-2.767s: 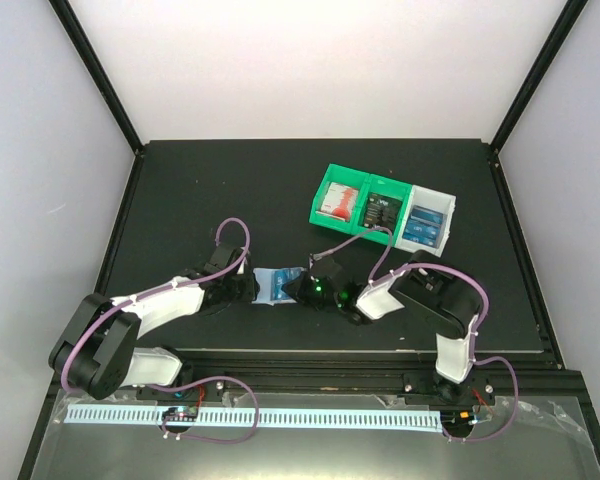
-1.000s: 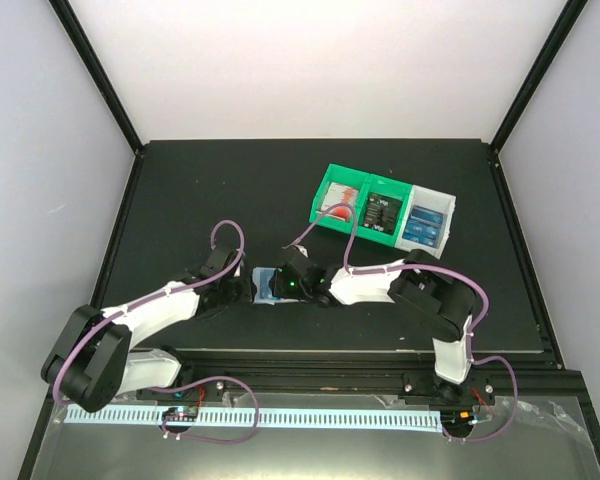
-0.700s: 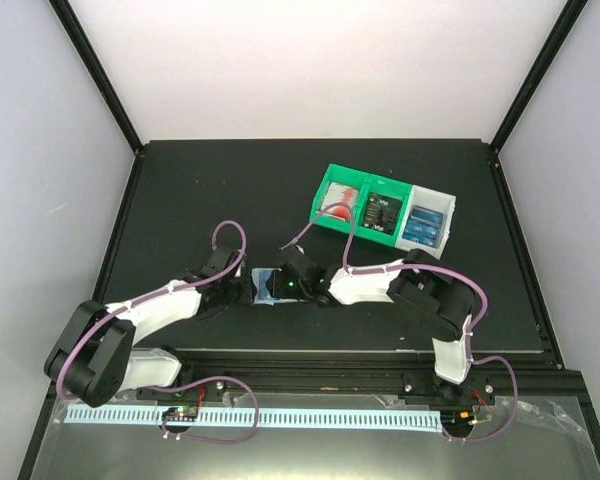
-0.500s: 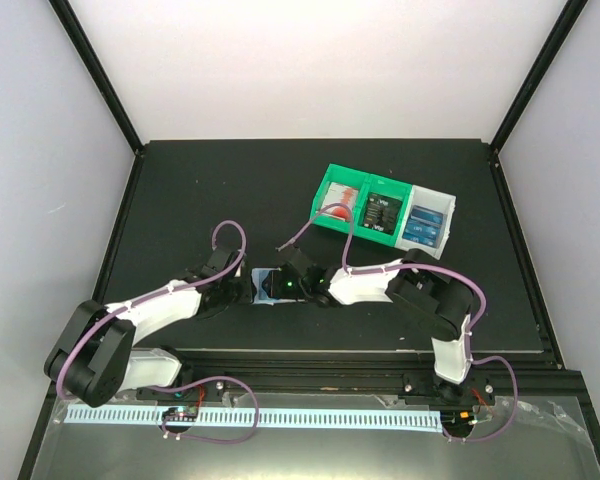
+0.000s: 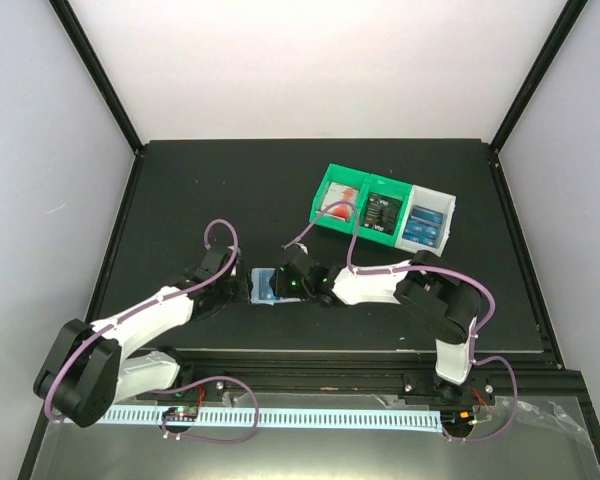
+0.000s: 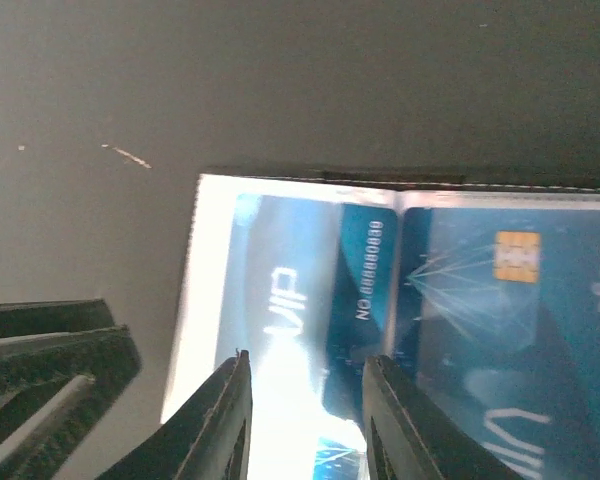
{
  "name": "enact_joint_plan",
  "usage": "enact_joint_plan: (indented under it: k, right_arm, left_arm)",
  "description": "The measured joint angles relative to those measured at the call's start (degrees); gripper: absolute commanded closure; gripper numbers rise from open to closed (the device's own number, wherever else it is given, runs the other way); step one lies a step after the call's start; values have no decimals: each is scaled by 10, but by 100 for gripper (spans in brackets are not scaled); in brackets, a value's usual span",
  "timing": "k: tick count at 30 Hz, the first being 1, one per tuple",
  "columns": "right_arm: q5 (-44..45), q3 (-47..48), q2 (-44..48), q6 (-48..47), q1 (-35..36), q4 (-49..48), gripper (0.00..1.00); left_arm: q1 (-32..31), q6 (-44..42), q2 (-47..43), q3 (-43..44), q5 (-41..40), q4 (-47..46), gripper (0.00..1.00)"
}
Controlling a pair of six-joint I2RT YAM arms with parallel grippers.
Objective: Put the credit cards into the card holder
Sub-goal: Insert the credit card into the card holder.
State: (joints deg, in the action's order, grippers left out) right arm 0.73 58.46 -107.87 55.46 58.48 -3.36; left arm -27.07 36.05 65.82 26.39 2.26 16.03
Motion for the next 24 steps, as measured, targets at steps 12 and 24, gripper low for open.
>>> enact_joint_plan:
  k: [12,24]
  right_arm:
    - [14,26,-11,-3,0,57,65]
    - [-10,51,-35,1,0,62,65]
  left_arm:
    - [0,2,49,0,-15,2,79]
    - [1,-1,73,7,-5,-12,81]
